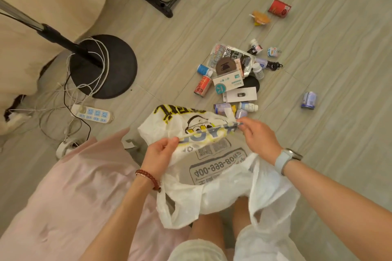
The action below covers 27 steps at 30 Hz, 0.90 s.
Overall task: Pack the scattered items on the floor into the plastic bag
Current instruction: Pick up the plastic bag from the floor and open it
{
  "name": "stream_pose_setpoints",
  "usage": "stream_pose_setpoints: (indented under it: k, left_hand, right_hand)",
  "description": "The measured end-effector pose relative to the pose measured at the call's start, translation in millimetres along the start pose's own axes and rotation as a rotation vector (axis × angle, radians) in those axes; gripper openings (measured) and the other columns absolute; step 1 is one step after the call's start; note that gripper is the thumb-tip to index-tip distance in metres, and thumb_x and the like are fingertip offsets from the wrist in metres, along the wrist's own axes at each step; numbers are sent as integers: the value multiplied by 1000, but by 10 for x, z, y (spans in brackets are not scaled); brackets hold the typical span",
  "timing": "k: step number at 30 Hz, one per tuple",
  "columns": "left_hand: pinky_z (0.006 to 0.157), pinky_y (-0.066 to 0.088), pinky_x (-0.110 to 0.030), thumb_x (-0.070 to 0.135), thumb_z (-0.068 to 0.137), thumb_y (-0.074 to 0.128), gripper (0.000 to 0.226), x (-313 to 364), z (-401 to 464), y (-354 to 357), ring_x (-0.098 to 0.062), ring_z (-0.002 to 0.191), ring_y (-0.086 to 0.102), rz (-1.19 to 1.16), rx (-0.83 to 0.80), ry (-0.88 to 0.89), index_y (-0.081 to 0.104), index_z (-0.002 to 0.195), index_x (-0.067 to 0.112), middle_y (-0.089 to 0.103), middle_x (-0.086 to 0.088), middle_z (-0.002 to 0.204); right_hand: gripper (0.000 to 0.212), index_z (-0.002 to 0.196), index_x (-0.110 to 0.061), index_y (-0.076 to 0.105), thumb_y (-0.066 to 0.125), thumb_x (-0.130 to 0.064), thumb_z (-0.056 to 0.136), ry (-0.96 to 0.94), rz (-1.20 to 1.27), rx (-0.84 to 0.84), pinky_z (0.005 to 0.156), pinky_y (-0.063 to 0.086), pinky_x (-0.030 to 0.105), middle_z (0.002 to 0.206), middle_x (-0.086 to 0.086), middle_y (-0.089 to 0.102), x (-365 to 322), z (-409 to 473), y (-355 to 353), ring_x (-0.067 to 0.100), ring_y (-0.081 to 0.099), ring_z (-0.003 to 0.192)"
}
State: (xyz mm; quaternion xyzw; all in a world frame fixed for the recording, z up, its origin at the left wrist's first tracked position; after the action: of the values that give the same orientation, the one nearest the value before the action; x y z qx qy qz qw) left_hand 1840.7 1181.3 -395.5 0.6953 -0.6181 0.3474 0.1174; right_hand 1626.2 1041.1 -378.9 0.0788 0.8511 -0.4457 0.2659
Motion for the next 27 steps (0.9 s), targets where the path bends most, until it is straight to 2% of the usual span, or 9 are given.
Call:
stream_pose_setpoints:
  k: [3, 5, 8, 12, 16, 20, 22, 24, 27]
  left_hand:
    - [45, 32, -12, 24, 89, 55, 21, 232, -42, -152, -9, 54, 43, 186, 63, 141, 48, 70, 18, 49, 8, 61]
    - [52, 35, -18, 22, 90, 52, 8, 405, -78, -286, -15, 65, 49, 304, 161, 241, 47, 85, 18, 55, 1, 81]
    - [63, 40, -31, 19, 91, 50, 14, 624, -114, -548, -27, 84, 56, 516, 383, 268, 53, 99, 8, 54, -10, 109]
    - [92, 42, -53, 24, 88, 49, 26, 1240, -133, -582, -35, 110, 47, 771, 622, 622, 50, 112, 16, 51, -16, 122]
    - [104, 26, -53, 46, 89, 46, 41, 1737, 140, -357, -28, 119, 37, 963, 554, 858, 48, 124, 24, 37, -6, 131]
    - [100, 35, -50, 33, 88, 47, 29, 2157, 792, -141, -29, 114, 44, 958, 310, 950, 59, 111, 19, 58, -12, 119]
    - [89, 46, -38, 19, 89, 47, 26, 2223, 1226, -76, -31, 105, 56, 828, 108, 745, 65, 103, 7, 68, -14, 104]
    - [69, 38, -22, 8, 92, 48, 20, 2215, 1584, -76, -30, 87, 62, 694, 6, 521, 65, 97, 0, 67, -14, 86]
    - [54, 33, -16, 7, 91, 48, 11, 2292, 1890, -7, -20, 69, 53, 571, -87, 478, 60, 90, 8, 58, -2, 74]
  right_hand:
    - [23, 101, -6, 61, 40, -2, 93, 293, 554, -67, 62, 43, 14, 87, 10, 59, -3, 108, 114, 22, 53, 86]
    - [23, 98, -13, 59, 40, -1, 93, 396, 774, 0, 67, 46, 23, 92, 9, 58, -94, 175, 138, 21, 53, 90]
    - [21, 88, -23, 53, 43, -6, 93, 416, 848, 62, 79, 46, 34, 107, 12, 55, -339, 286, 119, 24, 53, 95]
    - [13, 94, -21, 49, 40, -13, 96, 359, 827, 76, 56, 38, 30, 92, 12, 53, -695, 508, -27, 18, 46, 80]
    - [13, 106, -14, 49, 40, -14, 97, 390, 905, 108, 53, 37, 18, 96, 13, 56, -778, 900, -152, 15, 45, 75]
    - [14, 81, -20, 52, 47, -16, 94, 412, 935, 51, 64, 39, 21, 97, 7, 55, -721, 1392, -152, 16, 50, 87]
    - [14, 79, -20, 52, 49, -17, 93, 354, 889, 81, 64, 36, 17, 93, 0, 53, -640, 1569, -264, 11, 48, 84]
    - [8, 95, -18, 55, 50, -22, 92, 189, 663, 111, 70, 39, 16, 100, -1, 53, -627, 1680, -472, 12, 49, 87]
    - [42, 132, -32, 37, 45, -41, 92, 3, 195, -59, 73, 44, 33, 115, 0, 42, -602, 1746, -433, 15, 49, 85]
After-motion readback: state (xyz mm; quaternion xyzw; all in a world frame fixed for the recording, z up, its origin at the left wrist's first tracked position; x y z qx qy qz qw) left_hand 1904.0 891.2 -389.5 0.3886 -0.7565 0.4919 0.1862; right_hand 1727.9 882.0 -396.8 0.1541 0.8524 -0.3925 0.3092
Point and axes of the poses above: each hand's wrist, its own z-axis towards the middle knuckle, its own y-axis out of the palm, x = y × z, the point moved 10 cm from there along z, towards the middle knuckle
